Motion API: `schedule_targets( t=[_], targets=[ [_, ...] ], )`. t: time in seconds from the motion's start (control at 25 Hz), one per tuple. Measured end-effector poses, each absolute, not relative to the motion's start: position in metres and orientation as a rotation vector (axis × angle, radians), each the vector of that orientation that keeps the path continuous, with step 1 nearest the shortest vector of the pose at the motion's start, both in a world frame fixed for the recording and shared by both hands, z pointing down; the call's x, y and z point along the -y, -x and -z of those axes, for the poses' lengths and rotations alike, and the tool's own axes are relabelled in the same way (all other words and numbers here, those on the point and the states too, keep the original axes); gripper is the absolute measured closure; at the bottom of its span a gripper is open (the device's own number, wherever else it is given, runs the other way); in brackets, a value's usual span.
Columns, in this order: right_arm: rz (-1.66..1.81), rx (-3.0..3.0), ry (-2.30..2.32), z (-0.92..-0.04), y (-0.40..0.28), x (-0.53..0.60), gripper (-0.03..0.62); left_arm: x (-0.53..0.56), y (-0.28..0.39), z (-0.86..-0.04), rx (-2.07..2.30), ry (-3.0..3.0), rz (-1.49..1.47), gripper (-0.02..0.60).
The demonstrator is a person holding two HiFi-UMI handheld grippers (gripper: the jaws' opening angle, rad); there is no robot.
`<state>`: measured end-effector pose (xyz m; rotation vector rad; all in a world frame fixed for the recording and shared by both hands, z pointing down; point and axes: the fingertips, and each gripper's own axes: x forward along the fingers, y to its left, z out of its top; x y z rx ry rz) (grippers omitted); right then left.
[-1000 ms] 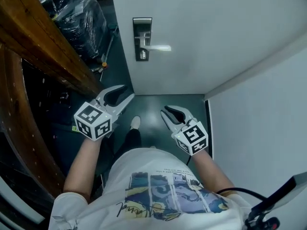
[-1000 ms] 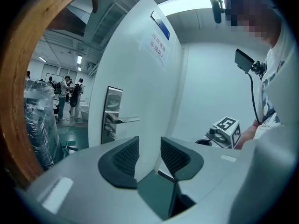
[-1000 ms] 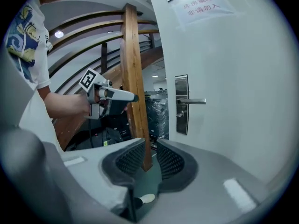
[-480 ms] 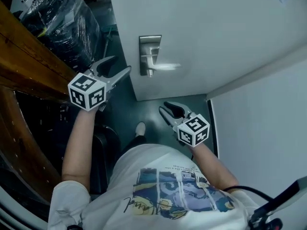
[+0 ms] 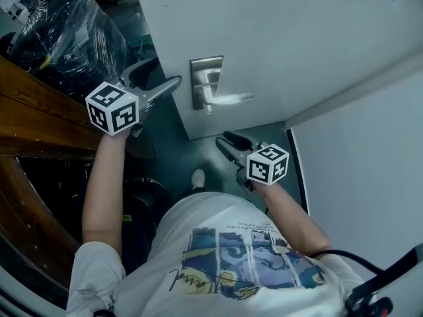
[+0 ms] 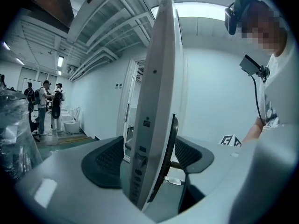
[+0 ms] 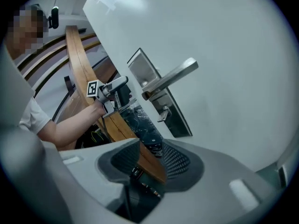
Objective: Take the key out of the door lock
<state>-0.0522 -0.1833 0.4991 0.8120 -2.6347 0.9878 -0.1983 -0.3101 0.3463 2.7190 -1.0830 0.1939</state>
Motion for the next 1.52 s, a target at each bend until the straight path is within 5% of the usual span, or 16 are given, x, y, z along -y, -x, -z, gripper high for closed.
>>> schedule_targets(
  t=[0.4, 0.6, 1.32, 1.52],
  targets=[
    [-1.206, 2.636, -0.833, -0.507, 0.069, 0.211, 0.456, 0.327, 0.182, -0.337, 0.846, -2.778, -0.121, 0.225],
    [-1.342, 2.646, -0.834, -0.506, 0.076, 0.227, 0.456, 0.322, 0.174, -0.335, 0.765, -2.807, -0.117, 0.291],
    [-1.903, 2.650, -0.842, -0.509, 0.095, 0.269, 0.457, 0.320, 0.175, -0.336, 0.806, -2.799, -0.135, 0.327],
    [-2.043, 2.542, -0.910, -0.516, 0.095, 0.270, 0.547, 0.320, 0.175, -0.336, 0.810, -2.799, -0.139, 0.330]
  ],
)
